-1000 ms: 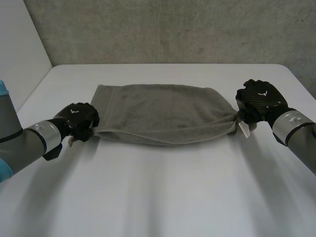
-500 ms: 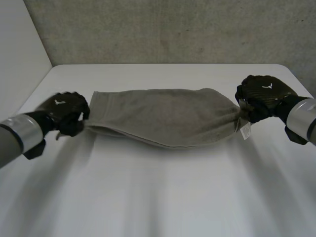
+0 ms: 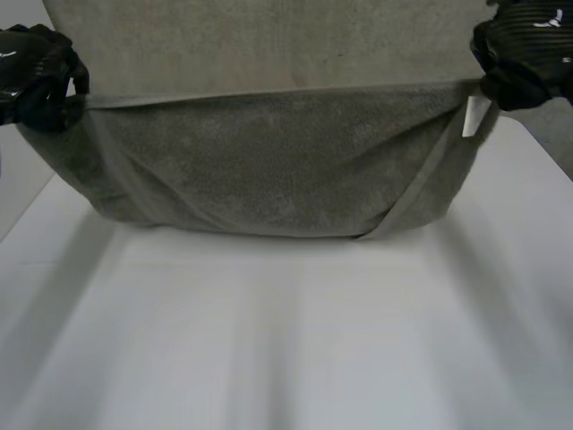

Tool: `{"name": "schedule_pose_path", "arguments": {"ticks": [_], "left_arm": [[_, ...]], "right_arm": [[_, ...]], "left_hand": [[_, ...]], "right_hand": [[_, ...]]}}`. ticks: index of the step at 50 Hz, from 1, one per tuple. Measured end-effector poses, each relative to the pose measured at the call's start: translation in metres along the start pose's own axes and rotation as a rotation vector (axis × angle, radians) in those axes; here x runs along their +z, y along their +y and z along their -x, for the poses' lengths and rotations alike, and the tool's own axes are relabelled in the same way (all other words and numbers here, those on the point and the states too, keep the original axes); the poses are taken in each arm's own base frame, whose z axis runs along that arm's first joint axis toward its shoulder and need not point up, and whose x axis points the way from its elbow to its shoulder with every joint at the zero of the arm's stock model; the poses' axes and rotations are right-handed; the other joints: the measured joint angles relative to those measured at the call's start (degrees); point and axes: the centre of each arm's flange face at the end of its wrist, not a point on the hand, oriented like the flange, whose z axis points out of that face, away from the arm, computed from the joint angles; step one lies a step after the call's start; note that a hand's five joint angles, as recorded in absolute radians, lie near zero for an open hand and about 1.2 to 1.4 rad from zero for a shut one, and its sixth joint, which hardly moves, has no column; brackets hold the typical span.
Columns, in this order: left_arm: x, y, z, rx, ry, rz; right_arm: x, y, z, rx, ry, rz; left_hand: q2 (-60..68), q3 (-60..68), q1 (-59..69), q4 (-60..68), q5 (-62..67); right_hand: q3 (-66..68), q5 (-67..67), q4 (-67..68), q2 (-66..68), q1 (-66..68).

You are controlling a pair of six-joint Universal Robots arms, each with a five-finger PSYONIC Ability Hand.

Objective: Fold the towel.

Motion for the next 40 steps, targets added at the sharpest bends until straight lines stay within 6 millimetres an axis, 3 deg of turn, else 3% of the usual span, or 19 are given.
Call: {"name": "schedule_pose_path", "arguments": {"ticks": [8, 12, 17, 22, 25, 27, 30, 33, 40], "left_arm": [[0.069, 0.025, -0.007, 0.041, -0.017, -0.118], [0.103, 0.021, -0.013, 0.067, -0.060, -0.229], [0.123, -0.028, -0.011, 0.088, -0.129, -0.461], [0.110, -0.093, -0.007, 0.079, -0.161, -0.685], [0.097, -0.118, -0.005, 0.060, -0.150, -0.758], [0.093, -0.120, -0.005, 0.050, -0.135, -0.765], [0.091, -0.111, -0.007, 0.036, -0.100, -0.734], [0.094, -0.083, -0.009, 0.023, -0.056, -0.652], [0.095, 0.033, -0.019, -0.034, 0.058, -0.323]], "right_arm": [[0.051, 0.017, 0.025, -0.136, 0.020, -0.167], [0.076, 0.012, 0.024, -0.207, 0.087, -0.260], [0.100, -0.030, -0.005, -0.277, 0.247, -0.439], [0.098, -0.079, -0.036, -0.264, 0.339, -0.597], [0.093, -0.088, -0.043, -0.222, 0.322, -0.629], [0.092, -0.084, -0.042, -0.194, 0.285, -0.616], [0.090, -0.062, -0.034, -0.157, 0.198, -0.555], [0.087, -0.032, -0.021, -0.121, 0.091, -0.468], [0.062, 0.057, 0.034, -0.025, -0.239, -0.266]], "left_hand": [[0.00, 0.00, 0.00, 0.00, 0.00], [0.00, 0.00, 0.08, 0.00, 0.00], [0.00, 0.00, 0.16, 0.00, 0.00], [0.00, 0.00, 0.27, 0.00, 0.00], [0.00, 0.00, 0.27, 0.00, 0.00], [0.00, 0.00, 0.27, 0.00, 0.00], [0.00, 0.00, 0.27, 0.00, 0.00], [0.00, 0.00, 0.27, 0.00, 0.00], [0.00, 0.00, 0.28, 0.00, 0.00]], "right_hand": [[0.00, 0.10, 0.00, 0.00, 0.00], [0.00, 0.10, 0.00, 0.00, 0.00], [0.00, 0.10, 0.00, 0.00, 0.00], [0.00, 0.25, 0.00, 0.00, 0.00], [0.00, 0.37, 0.00, 0.00, 0.00], [0.00, 0.54, 0.00, 0.00, -0.01], [0.00, 0.54, 0.00, 0.00, -0.01], [0.00, 0.54, 0.00, 0.00, -0.01], [0.00, 0.54, 0.00, 0.00, -0.01]]}}
